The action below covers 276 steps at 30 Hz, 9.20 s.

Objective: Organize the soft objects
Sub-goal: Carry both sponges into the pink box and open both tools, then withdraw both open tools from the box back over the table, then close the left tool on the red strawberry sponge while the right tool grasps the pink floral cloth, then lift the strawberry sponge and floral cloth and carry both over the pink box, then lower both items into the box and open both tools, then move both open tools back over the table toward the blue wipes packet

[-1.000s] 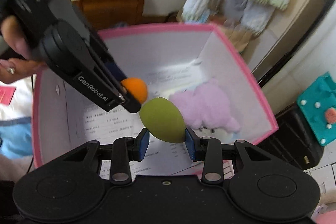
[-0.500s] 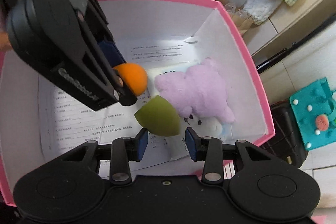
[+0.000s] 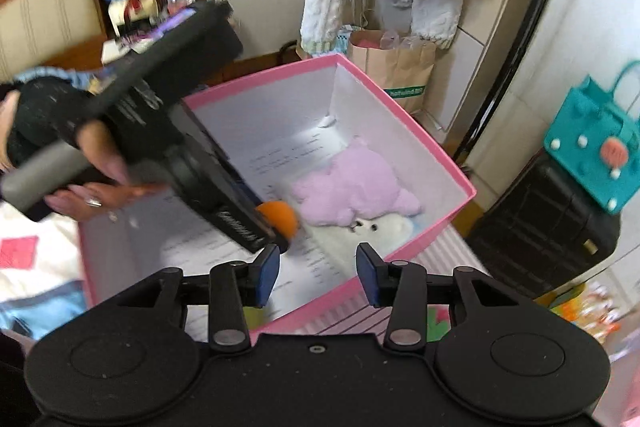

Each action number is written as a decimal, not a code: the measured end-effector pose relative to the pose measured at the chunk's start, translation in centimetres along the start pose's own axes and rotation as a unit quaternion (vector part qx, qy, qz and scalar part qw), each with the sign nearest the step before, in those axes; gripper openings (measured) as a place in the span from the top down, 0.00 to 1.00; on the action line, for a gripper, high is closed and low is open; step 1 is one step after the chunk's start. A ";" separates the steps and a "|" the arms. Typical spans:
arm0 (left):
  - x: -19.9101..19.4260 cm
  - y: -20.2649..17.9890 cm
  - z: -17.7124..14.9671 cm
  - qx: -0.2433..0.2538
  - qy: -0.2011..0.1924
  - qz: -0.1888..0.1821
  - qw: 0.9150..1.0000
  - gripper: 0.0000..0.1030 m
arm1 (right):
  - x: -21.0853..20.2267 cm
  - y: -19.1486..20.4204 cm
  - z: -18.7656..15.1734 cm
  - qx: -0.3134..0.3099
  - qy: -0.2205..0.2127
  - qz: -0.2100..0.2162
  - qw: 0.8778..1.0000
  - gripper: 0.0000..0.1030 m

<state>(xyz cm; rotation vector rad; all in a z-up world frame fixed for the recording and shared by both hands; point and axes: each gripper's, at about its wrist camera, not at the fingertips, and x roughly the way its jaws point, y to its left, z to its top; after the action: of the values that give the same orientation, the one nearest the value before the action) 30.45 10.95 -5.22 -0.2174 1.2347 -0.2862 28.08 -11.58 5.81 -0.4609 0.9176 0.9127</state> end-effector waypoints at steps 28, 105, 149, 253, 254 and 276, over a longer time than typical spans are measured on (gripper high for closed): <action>-15.3 -8.8 -9.2 0.149 -0.114 0.108 0.976 0.10 | -12.6 -0.2 -9.9 0.080 -0.073 0.034 0.994 0.41; 9.5 -21.3 -1.4 0.036 -0.241 0.156 0.957 0.26 | 0.9 -10.8 -27.0 0.170 -0.165 -0.104 0.966 0.70; 1.8 -22.5 -12.5 0.118 -0.149 0.023 0.981 0.58 | -6.5 -6.3 -27.0 0.249 -0.093 0.006 0.964 0.85; -10.1 -3.5 -7.7 0.147 -0.074 0.069 0.984 0.42 | 0.2 1.5 1.3 0.118 -0.053 0.099 0.987 0.58; -10.5 -3.8 -7.9 0.148 -0.076 0.071 0.984 0.40 | -0.4 1.7 0.9 0.118 -0.054 0.102 0.986 0.56; -16.1 -11.0 -13.4 0.186 -0.088 0.068 0.976 0.29 | -12.2 4.6 -7.6 0.089 -0.079 0.096 0.988 0.49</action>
<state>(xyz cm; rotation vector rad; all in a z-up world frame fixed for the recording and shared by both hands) 11.85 5.79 8.39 0.1630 0.9943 -0.3654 17.15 -20.06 11.94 -0.1459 0.8980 1.0156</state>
